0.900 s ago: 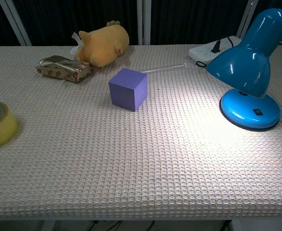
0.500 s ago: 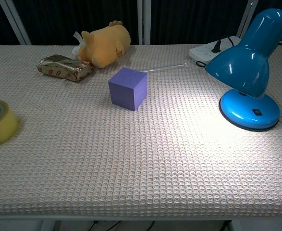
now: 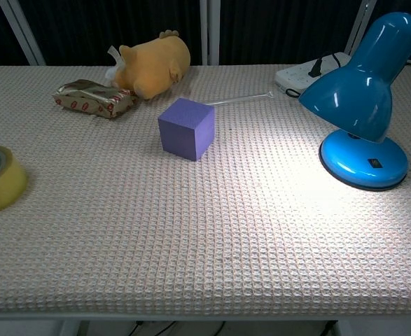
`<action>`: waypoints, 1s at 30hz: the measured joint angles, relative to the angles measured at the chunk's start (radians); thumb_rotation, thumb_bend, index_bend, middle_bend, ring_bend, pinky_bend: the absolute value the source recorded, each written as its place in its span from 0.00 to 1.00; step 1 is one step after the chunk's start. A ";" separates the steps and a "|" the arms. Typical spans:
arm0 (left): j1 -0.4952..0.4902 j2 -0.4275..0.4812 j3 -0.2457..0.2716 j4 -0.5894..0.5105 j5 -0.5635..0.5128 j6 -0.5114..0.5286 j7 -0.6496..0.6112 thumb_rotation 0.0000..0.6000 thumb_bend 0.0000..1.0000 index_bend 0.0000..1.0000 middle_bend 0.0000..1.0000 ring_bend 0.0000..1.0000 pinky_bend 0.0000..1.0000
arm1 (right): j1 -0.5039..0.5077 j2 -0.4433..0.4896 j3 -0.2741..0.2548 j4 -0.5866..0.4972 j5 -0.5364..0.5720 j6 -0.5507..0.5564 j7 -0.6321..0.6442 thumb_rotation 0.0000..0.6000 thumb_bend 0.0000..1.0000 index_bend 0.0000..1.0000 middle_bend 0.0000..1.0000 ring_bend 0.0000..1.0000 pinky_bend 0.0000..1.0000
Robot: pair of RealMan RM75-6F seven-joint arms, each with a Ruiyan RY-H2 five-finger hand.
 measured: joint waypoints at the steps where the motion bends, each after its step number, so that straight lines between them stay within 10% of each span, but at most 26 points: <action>1: -0.001 -0.002 0.001 0.003 -0.001 -0.003 0.001 1.00 0.10 0.06 0.03 0.00 0.00 | 0.002 -0.002 -0.002 0.002 -0.005 -0.002 0.008 1.00 0.20 0.00 0.87 0.78 0.77; 7: 0.001 -0.003 0.002 0.008 -0.003 -0.001 -0.004 1.00 0.10 0.06 0.02 0.00 0.00 | 0.020 -0.048 -0.021 0.029 -0.031 -0.041 0.001 1.00 0.32 0.00 1.00 0.94 0.91; 30: 0.015 -0.007 0.008 0.048 -0.015 0.001 -0.050 1.00 0.10 0.06 0.02 0.00 0.00 | 0.171 -0.272 0.007 0.072 0.162 -0.351 -0.311 1.00 0.39 0.00 1.00 0.95 0.91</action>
